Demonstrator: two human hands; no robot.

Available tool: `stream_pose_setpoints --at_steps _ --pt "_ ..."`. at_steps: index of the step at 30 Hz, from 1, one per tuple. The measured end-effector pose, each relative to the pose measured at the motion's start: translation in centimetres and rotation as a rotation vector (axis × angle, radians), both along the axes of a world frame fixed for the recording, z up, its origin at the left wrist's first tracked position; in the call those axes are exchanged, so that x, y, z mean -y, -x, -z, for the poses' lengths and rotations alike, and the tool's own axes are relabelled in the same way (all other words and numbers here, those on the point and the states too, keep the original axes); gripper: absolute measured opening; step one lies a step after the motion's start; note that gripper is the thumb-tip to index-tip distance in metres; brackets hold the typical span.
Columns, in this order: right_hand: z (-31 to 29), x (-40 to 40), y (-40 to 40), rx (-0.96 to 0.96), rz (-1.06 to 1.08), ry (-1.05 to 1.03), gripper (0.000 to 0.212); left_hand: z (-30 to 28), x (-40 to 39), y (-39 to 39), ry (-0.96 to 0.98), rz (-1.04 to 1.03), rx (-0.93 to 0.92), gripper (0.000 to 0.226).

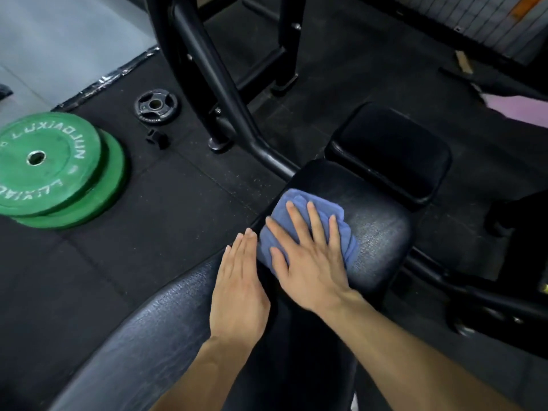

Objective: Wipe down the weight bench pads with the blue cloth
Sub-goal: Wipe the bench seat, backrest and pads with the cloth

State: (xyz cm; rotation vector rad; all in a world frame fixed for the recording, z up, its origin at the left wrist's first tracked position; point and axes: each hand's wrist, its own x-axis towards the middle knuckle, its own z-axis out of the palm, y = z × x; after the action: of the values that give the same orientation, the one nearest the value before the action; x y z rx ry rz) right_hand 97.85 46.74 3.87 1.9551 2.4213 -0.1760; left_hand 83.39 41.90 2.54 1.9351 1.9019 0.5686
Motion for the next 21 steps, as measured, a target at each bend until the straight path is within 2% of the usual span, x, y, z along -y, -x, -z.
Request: stream_pose_setpoints --at_steps 4,8,14,21 --pt "-0.5 -6.4 1.2 0.018 0.064 0.109 0.066 0.1 0.1 -0.3 -0.015 -0.059 -0.007 0.082" --pt "-0.1 -7.4 1.7 0.009 0.1 0.055 0.064 0.1 -0.1 -0.2 -0.029 -0.003 -0.087 0.069" --pt "0.2 -0.2 -0.5 -0.01 0.198 0.035 0.06 -0.3 -0.1 -0.2 -0.005 -0.004 -0.1 0.063" --pt "-0.6 12.5 -0.3 -0.03 0.341 0.053 0.063 -0.5 0.0 -0.2 0.012 -0.012 -0.107 0.063"
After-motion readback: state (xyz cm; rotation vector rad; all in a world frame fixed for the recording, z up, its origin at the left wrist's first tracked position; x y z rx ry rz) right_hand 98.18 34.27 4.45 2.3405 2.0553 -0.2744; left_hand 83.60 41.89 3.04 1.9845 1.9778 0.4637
